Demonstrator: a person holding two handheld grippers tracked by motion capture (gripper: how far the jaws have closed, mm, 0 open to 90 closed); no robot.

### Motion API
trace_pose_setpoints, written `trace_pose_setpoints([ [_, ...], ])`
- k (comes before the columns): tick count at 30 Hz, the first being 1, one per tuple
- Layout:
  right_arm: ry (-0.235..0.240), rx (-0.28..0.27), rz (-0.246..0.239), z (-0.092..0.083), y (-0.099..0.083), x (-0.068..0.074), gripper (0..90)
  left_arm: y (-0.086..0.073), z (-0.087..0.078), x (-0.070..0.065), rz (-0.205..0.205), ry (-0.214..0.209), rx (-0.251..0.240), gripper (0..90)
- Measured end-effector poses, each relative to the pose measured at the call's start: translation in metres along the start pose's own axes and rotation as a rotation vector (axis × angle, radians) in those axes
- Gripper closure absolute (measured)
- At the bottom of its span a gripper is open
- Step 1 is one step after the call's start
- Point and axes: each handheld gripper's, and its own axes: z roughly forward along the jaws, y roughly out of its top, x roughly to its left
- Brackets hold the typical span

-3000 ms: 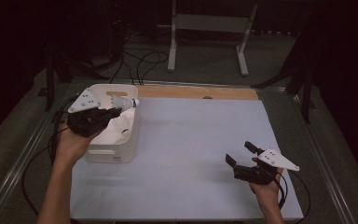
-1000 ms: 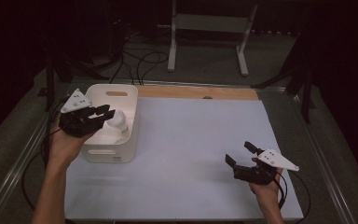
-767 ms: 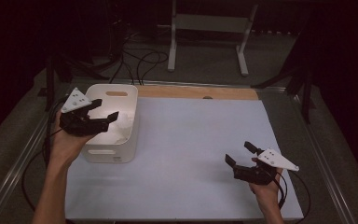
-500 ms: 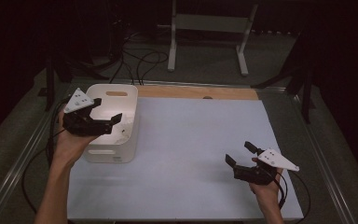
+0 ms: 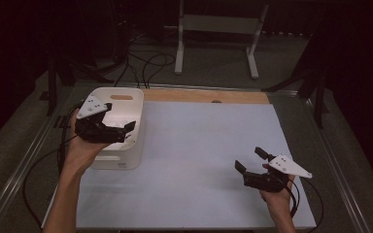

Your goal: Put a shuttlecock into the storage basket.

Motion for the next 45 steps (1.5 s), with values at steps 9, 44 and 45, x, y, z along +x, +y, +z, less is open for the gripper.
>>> trace_pose_setpoints([
  [9, 0.001, 0.001, -0.001, 0.000, 0.000, 0.000, 9.3, -0.002, 0.008, -0.010, 0.003, -0.017, -0.005, 1.8],
  [44, 0.003, 0.002, 0.000, 0.001, -0.001, 0.001, 9.3, -0.022, 0.036, -0.050, 0.047, -0.051, -0.029, 0.7],
  [45, 0.004, 0.002, 0.001, 0.001, -0.001, 0.001, 9.3, -0.023, 0.036, -0.051, 0.047, -0.056, -0.032, 0.7],
])
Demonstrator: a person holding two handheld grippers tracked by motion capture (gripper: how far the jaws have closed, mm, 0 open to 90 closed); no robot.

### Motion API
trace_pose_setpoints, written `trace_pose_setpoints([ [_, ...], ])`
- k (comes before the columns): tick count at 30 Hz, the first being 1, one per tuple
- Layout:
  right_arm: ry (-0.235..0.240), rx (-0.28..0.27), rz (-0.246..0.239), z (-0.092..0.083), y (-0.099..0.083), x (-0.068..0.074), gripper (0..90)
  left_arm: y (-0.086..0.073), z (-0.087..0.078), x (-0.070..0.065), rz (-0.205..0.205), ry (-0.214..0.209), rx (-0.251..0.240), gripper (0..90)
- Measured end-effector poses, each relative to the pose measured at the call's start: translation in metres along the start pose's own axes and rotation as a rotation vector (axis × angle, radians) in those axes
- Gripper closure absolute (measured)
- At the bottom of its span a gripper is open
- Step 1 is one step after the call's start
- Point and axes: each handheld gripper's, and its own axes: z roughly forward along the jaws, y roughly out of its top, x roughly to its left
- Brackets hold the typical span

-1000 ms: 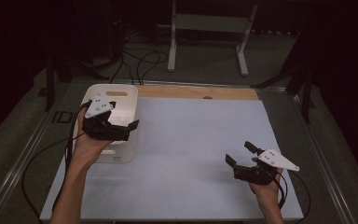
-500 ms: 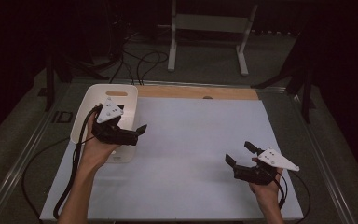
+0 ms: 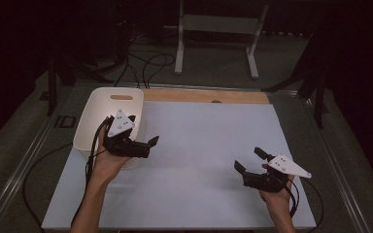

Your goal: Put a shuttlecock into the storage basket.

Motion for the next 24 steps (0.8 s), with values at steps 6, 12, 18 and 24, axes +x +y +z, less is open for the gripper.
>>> trace_pose_setpoints([
  [6, 0.003, 0.000, -0.004, 0.000, 0.000, 0.001, 9.3, -0.006, 0.005, -0.007, -0.001, -0.013, -0.009, 0.7],
  [12, 0.003, -0.001, -0.004, 0.000, 0.000, 0.000, 9.3, -0.013, 0.008, -0.012, -0.009, -0.036, -0.028, 0.7],
  [18, 0.004, 0.001, -0.005, 0.000, 0.000, 0.001, 9.3, -0.018, 0.009, -0.019, 0.003, -0.039, -0.058, 0.8],
  [24, 0.005, 0.000, -0.005, 0.001, 0.000, 0.001, 9.3, -0.026, 0.008, -0.023, -0.003, -0.042, -0.082, 0.8],
])
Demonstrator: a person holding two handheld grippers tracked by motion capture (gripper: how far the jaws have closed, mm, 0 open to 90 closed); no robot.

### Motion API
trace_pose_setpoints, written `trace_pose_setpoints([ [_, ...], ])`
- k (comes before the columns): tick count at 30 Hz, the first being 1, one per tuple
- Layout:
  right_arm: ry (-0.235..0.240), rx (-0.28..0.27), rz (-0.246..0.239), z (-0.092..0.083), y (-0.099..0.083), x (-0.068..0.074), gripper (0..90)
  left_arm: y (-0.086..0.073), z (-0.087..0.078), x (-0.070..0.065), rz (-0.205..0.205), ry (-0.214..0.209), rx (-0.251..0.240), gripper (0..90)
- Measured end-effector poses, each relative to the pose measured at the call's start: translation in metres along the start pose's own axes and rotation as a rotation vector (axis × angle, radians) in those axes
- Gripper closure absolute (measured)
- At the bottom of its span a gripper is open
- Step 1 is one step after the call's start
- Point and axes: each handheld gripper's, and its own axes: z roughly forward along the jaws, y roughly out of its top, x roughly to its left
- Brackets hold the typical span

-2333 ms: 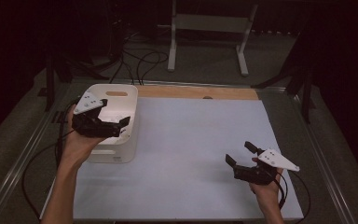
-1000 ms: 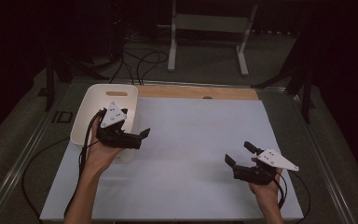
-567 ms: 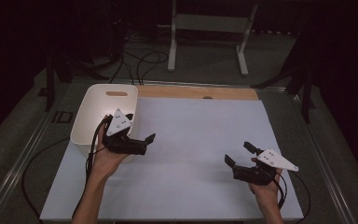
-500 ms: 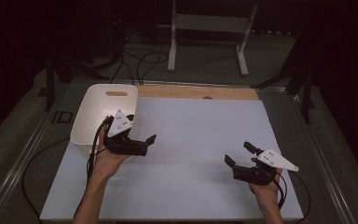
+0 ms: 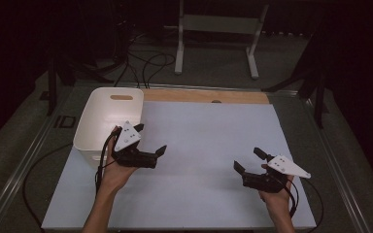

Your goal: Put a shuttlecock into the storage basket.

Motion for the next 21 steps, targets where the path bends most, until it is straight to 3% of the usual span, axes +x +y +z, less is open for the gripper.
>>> trace_pose_setpoints([
  [21, 0.005, 0.005, -0.002, 0.001, -0.001, 0.000, 9.3, -0.023, -0.006, -0.011, 0.007, -0.032, -0.038, 0.8],
])
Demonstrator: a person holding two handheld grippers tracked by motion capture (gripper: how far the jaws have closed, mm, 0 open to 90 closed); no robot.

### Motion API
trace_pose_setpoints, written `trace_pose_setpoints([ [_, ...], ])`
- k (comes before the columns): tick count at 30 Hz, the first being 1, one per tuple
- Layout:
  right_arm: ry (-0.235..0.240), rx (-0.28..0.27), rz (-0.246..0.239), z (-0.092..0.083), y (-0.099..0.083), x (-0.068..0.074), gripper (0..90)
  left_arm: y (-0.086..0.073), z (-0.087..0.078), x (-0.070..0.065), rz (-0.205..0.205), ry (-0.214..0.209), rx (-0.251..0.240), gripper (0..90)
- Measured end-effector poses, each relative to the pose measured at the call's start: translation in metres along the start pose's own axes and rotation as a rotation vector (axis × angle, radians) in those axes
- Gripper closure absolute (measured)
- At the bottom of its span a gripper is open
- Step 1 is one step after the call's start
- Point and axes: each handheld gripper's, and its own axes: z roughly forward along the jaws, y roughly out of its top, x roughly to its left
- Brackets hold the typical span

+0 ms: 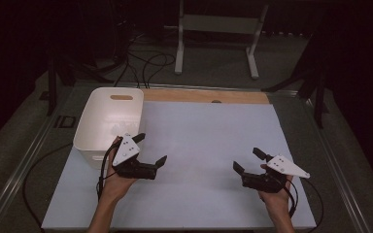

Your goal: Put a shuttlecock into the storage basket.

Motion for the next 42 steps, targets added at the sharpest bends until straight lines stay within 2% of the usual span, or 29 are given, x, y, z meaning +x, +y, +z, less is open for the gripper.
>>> trace_pose_setpoints([
  [19, 0.004, 0.003, 0.002, 0.001, -0.001, 0.000, 9.2, -0.018, -0.022, -0.001, -0.007, -0.008, -0.023, 1.3],
  [25, 0.004, 0.000, -0.002, 0.000, -0.001, 0.000, 9.3, -0.020, -0.029, 0.000, -0.001, -0.010, -0.033, 1.5],
  [42, 0.011, 0.002, -0.005, 0.000, -0.002, -0.001, 9.2, -0.025, -0.043, 0.002, -0.021, -0.003, -0.052, 1.5],
])
